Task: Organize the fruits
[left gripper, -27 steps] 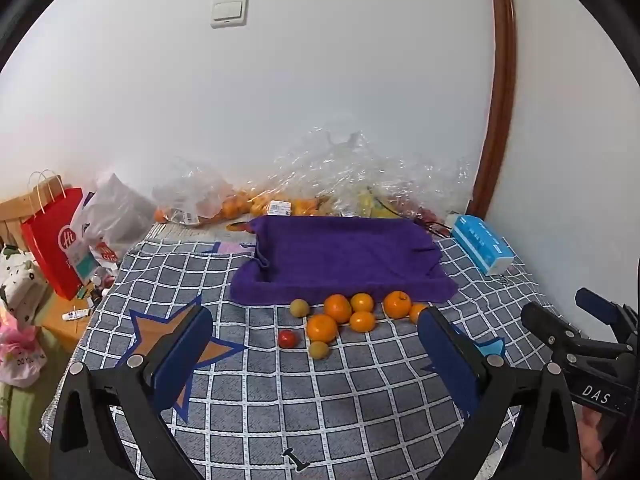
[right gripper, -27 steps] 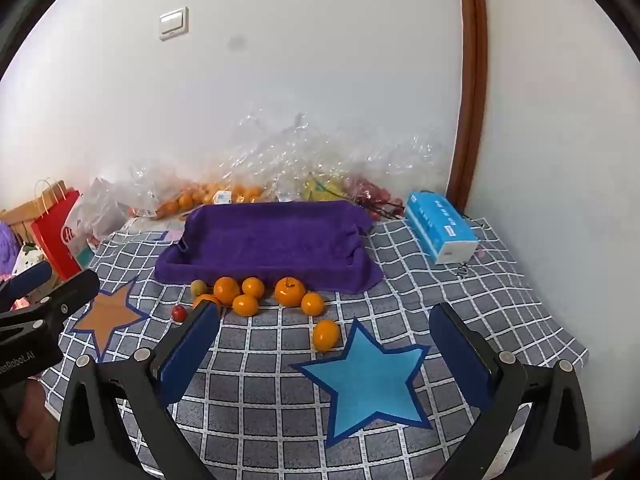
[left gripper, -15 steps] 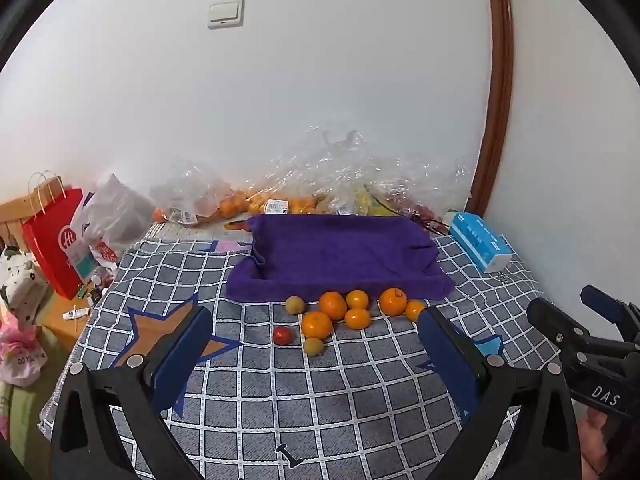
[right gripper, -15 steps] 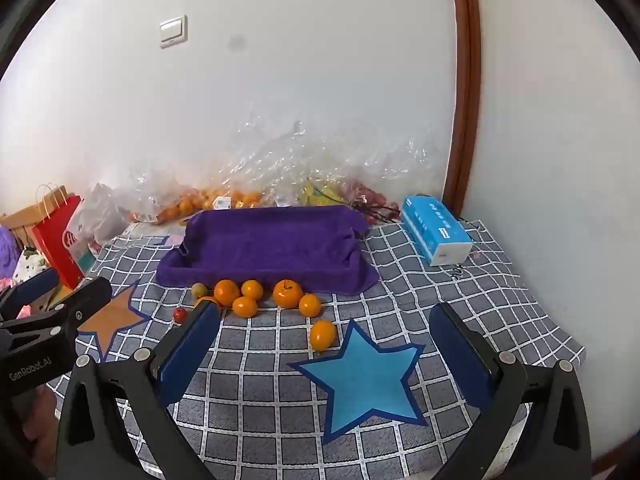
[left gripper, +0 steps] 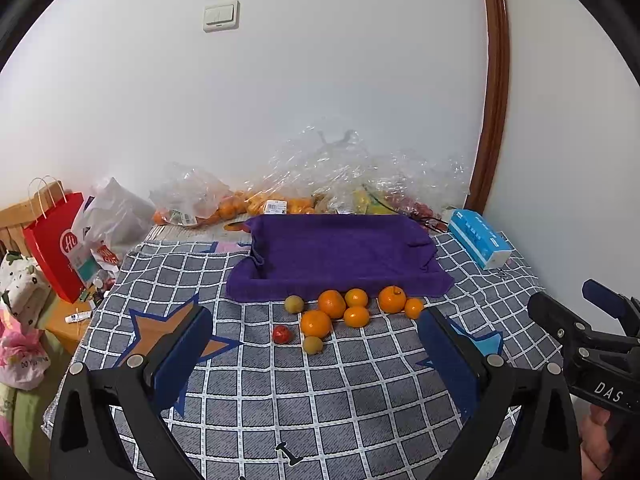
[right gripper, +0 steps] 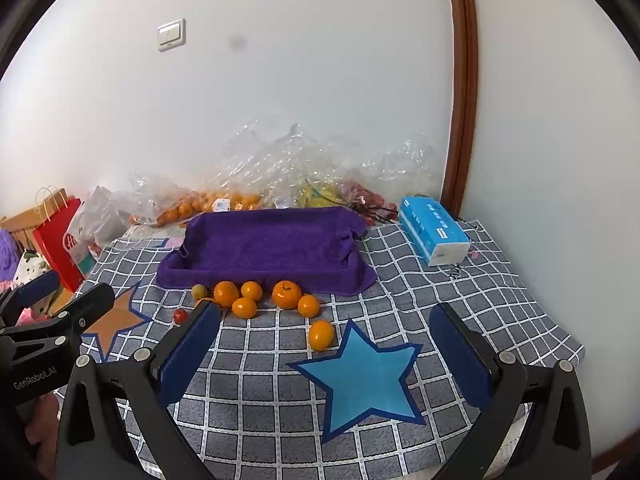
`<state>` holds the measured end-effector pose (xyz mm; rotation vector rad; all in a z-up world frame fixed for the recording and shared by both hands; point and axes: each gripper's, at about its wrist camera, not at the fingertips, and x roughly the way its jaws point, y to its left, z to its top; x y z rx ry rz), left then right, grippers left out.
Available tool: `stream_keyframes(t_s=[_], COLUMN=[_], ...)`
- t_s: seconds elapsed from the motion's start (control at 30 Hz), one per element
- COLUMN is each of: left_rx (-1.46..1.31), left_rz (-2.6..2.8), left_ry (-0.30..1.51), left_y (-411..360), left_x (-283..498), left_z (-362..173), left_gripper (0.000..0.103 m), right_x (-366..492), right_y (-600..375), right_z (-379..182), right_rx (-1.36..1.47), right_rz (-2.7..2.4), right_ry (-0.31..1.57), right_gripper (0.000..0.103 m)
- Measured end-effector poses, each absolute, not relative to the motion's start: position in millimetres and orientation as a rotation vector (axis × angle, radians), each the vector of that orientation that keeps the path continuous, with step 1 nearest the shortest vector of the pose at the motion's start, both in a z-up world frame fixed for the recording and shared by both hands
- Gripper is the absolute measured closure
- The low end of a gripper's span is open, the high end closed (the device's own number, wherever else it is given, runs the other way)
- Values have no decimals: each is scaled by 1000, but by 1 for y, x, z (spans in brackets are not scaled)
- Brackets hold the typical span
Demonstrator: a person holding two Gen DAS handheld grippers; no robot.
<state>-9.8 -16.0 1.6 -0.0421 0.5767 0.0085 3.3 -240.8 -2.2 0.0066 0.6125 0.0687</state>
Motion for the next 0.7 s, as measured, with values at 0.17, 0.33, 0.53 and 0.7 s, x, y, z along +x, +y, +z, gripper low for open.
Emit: stream_keyframes(t_s=[0.17,0.33,0.53,0.7], left_rx=[-41,-43,-42,-44], left_rz=[7,10,8,7], left_ry=[575,577,575,578], left_y=[-15,-16,-16,-16], left_x=[-10,-9,-11,-12], left_z=[2,1,1,1], left_gripper=[0,0,0,0], right_x=[3,3,1,1], right_y=[-243,-242,-240,-240], right_z=[-3,-3,-3,-1], right_rx=[6,6,3,0], right_rz=[69,71,71,72], right_ry=[608,610,605,603], right_gripper=[0,0,0,0])
